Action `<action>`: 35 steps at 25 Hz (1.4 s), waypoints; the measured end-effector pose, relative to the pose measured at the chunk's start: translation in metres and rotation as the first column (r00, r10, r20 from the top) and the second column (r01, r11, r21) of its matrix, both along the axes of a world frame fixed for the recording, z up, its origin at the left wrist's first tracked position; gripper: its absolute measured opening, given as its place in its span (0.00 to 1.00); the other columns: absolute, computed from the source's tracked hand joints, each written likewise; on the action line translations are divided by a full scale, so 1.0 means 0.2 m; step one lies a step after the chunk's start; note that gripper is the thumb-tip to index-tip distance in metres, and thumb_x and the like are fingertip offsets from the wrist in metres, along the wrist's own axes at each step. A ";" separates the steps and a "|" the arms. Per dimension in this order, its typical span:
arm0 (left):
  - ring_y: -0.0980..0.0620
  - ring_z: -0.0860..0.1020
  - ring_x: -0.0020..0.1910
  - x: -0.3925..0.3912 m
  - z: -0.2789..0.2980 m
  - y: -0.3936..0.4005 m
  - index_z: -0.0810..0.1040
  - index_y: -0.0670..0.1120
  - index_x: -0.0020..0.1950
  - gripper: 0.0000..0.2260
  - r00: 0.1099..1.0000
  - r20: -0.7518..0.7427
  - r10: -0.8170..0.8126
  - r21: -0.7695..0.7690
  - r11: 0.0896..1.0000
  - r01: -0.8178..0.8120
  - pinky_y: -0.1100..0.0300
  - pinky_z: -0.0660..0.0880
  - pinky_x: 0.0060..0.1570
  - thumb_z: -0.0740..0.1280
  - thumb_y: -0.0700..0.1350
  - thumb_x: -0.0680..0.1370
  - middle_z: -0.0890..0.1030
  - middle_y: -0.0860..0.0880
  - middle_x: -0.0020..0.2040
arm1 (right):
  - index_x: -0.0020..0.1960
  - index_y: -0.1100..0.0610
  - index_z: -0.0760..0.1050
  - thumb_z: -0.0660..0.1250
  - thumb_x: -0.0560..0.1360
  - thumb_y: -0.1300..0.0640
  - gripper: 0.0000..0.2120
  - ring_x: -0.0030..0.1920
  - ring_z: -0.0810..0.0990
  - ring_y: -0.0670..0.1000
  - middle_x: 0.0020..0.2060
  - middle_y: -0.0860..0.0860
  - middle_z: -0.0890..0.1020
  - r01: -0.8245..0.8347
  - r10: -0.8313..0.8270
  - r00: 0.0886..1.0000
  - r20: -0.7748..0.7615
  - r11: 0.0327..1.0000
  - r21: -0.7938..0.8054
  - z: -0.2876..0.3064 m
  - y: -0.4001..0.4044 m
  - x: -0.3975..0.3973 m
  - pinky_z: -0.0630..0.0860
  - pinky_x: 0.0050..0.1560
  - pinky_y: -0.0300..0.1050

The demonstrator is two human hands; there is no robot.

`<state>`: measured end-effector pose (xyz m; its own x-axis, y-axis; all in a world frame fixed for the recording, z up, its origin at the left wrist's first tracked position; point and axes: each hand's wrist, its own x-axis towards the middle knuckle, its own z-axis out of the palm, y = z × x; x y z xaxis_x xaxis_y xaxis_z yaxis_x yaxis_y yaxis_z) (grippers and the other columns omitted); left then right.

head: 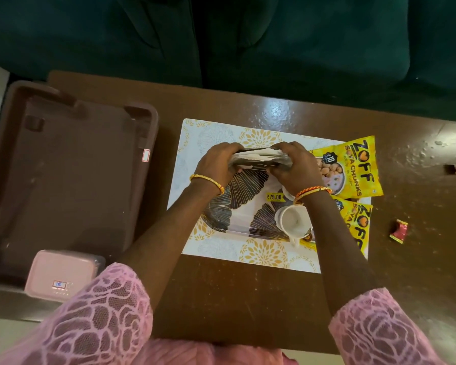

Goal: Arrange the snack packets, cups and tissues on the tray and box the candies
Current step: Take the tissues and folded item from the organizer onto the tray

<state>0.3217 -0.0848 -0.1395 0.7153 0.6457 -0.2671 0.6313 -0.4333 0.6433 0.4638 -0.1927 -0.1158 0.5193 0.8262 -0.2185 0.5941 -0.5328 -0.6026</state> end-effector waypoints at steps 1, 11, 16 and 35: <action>0.42 0.76 0.58 -0.01 0.00 -0.01 0.75 0.45 0.62 0.20 1.000 -0.006 0.019 0.047 0.999 -0.019 0.49 0.74 0.57 0.71 0.41 0.71 0.80 0.41 0.59 | 0.61 0.58 0.75 0.72 0.67 0.64 0.23 0.56 0.75 0.61 0.55 0.61 0.78 -0.005 0.006 1.000 0.008 1.000 -0.019 0.00 -0.01 0.00 0.71 0.57 0.48; 0.42 0.70 0.65 -0.26 0.10 -0.17 0.69 0.44 0.66 0.21 0.961 0.060 0.271 0.090 0.957 -0.276 0.48 0.70 0.63 0.66 0.40 0.73 0.72 0.42 0.66 | 0.38 0.65 0.76 0.62 0.65 0.67 0.05 0.43 0.77 0.61 0.39 0.61 0.80 0.332 -0.457 0.877 0.145 0.797 0.504 0.16 0.01 -0.35 0.69 0.46 0.46; 0.43 0.76 0.59 -0.70 0.22 -0.24 0.76 0.40 0.59 0.13 0.906 0.237 0.350 0.126 0.914 -0.386 0.57 0.71 0.58 0.63 0.39 0.74 0.78 0.40 0.59 | 0.32 0.65 0.74 0.61 0.66 0.68 0.06 0.39 0.72 0.57 0.33 0.61 0.78 0.288 -0.430 0.896 0.113 0.755 0.590 0.15 0.15 -0.84 0.71 0.41 0.52; 0.52 0.74 0.48 -1.87 0.17 -0.08 0.77 0.43 0.60 0.14 0.675 -0.043 0.736 -0.209 0.654 -0.727 0.65 0.71 0.44 0.60 0.49 0.79 0.81 0.43 0.56 | 0.55 0.61 0.78 0.64 0.76 0.59 0.10 0.51 0.78 0.53 0.52 0.58 0.81 0.175 -0.193 0.922 -0.337 0.981 -0.084 0.05 0.13 -1.94 0.71 0.48 0.37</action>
